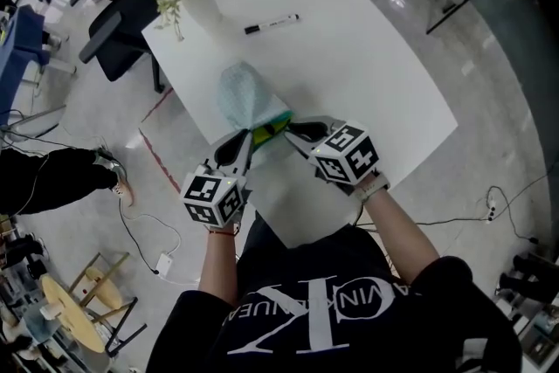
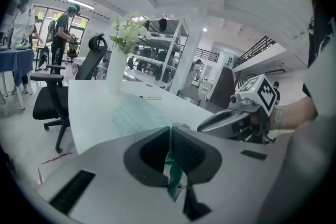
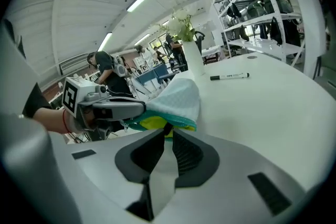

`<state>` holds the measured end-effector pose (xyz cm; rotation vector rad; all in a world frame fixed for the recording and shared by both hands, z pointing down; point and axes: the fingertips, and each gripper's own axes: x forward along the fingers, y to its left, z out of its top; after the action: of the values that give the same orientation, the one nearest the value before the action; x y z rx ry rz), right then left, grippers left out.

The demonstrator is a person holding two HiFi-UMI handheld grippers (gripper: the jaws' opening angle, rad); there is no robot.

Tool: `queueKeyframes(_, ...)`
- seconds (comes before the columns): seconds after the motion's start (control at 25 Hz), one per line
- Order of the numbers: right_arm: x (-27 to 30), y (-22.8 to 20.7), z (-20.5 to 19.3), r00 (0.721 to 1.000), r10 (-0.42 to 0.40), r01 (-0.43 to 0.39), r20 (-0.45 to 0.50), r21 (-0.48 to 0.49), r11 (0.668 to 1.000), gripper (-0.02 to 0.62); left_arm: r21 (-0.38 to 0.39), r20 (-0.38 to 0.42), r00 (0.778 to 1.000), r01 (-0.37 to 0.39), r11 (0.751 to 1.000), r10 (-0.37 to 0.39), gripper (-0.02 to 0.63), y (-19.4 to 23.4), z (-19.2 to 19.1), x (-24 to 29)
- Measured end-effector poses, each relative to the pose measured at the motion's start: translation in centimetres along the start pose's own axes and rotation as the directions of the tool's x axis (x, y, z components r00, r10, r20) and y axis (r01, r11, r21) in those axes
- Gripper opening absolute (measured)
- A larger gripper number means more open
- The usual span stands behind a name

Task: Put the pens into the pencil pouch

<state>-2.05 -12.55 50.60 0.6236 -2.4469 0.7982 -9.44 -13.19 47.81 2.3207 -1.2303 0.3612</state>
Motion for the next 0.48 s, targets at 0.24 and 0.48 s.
queueKeyframes(0.24, -2.2, -2.9, 4.4, 0.999, -0.035, 0.039, 0.034, -0.120, 0.992, 0.074, -0.001, 0.024, 0.999, -0.047, 0.999, 0.047, 0.017, 1.5, 0.8, -0.5)
queueKeyframes(0.48, -3.0, -7.6, 8.8, 0.988, -0.148, 0.151, 0.032, -0.283, 0.947, 0.095, 0.006, 0.032, 0.996, -0.087, 0.996, 0.087, 0.016, 2.4, 1.0, -0.4)
